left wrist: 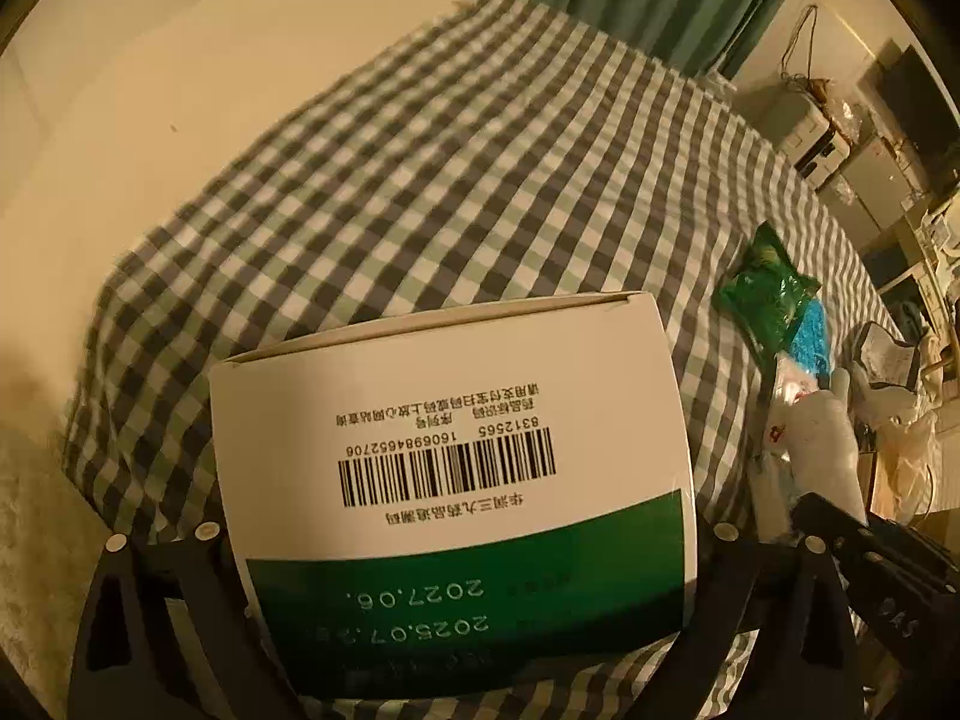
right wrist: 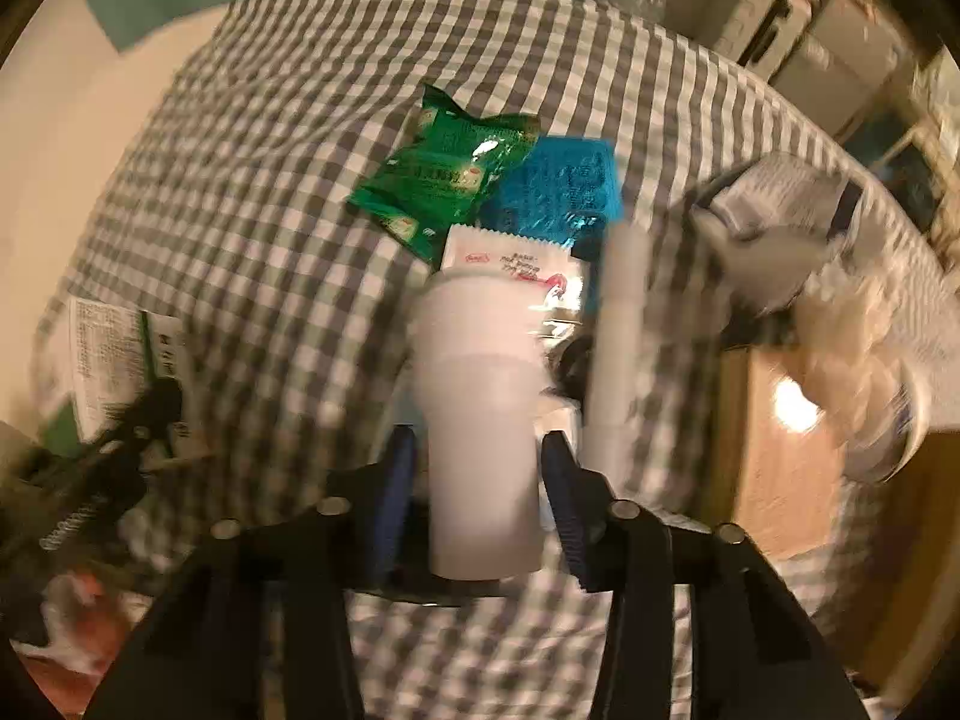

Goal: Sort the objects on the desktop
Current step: 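Carry the white-green medicine box with left tool while right tool carries white bottle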

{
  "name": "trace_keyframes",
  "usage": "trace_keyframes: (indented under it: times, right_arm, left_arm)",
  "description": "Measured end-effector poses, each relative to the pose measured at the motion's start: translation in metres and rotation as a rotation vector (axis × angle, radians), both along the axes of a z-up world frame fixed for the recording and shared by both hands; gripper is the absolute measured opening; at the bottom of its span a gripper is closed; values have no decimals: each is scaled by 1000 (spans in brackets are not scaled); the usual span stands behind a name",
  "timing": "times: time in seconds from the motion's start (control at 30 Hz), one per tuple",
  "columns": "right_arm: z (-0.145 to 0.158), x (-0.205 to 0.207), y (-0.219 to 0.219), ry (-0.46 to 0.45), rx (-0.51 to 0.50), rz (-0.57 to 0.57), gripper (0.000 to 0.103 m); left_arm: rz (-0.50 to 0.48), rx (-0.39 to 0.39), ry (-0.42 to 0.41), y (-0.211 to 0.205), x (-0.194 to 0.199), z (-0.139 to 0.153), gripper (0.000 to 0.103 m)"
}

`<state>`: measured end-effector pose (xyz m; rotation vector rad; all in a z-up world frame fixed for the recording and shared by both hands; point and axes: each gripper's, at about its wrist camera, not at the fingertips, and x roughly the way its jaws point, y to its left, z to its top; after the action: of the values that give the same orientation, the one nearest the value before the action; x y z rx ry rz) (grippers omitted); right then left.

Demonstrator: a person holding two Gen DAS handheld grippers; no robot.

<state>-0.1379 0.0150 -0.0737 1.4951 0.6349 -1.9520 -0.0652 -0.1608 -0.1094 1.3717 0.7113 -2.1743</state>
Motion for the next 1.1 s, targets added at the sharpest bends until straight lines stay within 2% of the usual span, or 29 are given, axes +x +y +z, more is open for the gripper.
trace_keyframes:
  times: [0.1, 0.17, 0.37, 0.5, 0.53, 0.6, 0.7, 0.73, 0.8, 0.83, 0.9, 0.93, 1.0, 1.1]
  right_arm:
    - [10, 4, 14, 18, -21, 25, 32]
    - [14, 9, 26, 10, -31, 42, 32]
    - [46, 20, 70, 11, -74, 64, 32]
    - [90, 22, 88, 50, -117, 108, 30]
    - [99, 24, 94, 53, -126, 122, 28]
    - [120, 30, 110, 63, -152, 149, 2]
    - [140, 38, 149, 78, -163, 170, 1]
    - [140, 39, 159, 89, -156, 157, 1]
    - [128, 31, 173, 39, -150, 128, 1]
    - [120, 25, 177, 15, -141, 95, 4]
    - [109, 14, 186, -37, -153, 29, 32]
    - [104, 11, 189, -51, -156, 11, 55]
    - [99, 12, 191, -36, -149, 11, 59]
    - [84, 21, 173, -12, -106, 94, 59]
  left_arm:
    - [-29, -96, 65, 15, -2, 19, 98]
    - [-62, -131, 109, 20, -2, 27, 98]
    - [-46, -147, 271, 36, 19, 62, 98]
    - [-77, -152, 353, 62, 33, 91, 98]
    - [-91, -158, 362, 70, 36, 100, 98]
    - [-126, -163, 379, 86, 39, 117, 98]
    - [-170, -146, 377, 107, 35, 133, 98]
    - [-179, -144, 376, 112, 33, 134, 98]
    - [-200, -161, 361, 124, 31, 134, 98]
    - [-211, -172, 347, 130, 33, 131, 98]
    - [-216, -184, 326, 136, 37, 126, 99]
    - [-214, -175, 320, 140, 41, 124, 99]
    - [-201, -152, 308, 138, 40, 118, 99]
    - [-185, -157, 283, 148, 41, 108, 99]
